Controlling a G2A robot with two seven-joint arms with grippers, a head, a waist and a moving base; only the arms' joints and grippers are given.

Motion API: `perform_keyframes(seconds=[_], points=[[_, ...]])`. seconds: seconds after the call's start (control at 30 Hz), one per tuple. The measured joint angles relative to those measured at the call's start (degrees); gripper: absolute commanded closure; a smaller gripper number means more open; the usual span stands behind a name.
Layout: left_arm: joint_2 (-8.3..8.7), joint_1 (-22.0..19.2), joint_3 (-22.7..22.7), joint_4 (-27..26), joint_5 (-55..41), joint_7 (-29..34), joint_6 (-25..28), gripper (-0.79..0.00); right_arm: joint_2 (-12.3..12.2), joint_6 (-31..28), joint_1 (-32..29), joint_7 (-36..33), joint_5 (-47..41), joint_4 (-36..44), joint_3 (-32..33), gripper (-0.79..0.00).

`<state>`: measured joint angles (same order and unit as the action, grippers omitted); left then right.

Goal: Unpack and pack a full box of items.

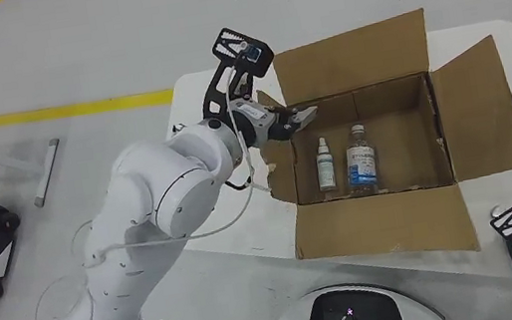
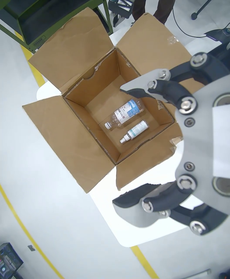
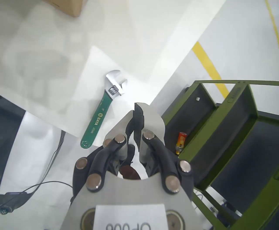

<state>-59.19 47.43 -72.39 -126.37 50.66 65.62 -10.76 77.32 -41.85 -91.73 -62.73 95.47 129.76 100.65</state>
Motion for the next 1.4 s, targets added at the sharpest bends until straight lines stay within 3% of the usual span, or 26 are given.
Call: perform_keyframes(seconds=[0.53,0.8,0.97,1.27,1.4], points=[[0.00,0.1,0.0,-0.1,0.0,0.0,0.1,-0.785,-1.0,0.8,-1.5,1.2,-4.1,0.9,-0.8,0.000],[0.00,0.1,0.0,-0.1,0.0,0.0,0.1,-0.785,-1.4,13.1,-2.6,-12.8,-3.9,3.2,-6.4,0.000],[0.00,0.1,0.0,-0.1,0.0,0.0,0.1,-0.785,-2.9,19.2,0.4,-19.0,-8.9,1.2,-8.0,0.000],[0.00,0.1,0.0,-0.1,0.0,0.0,0.1,-0.785,-7.4,23.1,5.4,-22.9,-14.2,-1.0,-8.5,0.000],[0.00,0.1,0.0,-0.1,0.0,0.0,0.1,-0.785,-9.2,24.7,7.1,-24.4,-13.3,-2.2,-9.5,-0.089]])
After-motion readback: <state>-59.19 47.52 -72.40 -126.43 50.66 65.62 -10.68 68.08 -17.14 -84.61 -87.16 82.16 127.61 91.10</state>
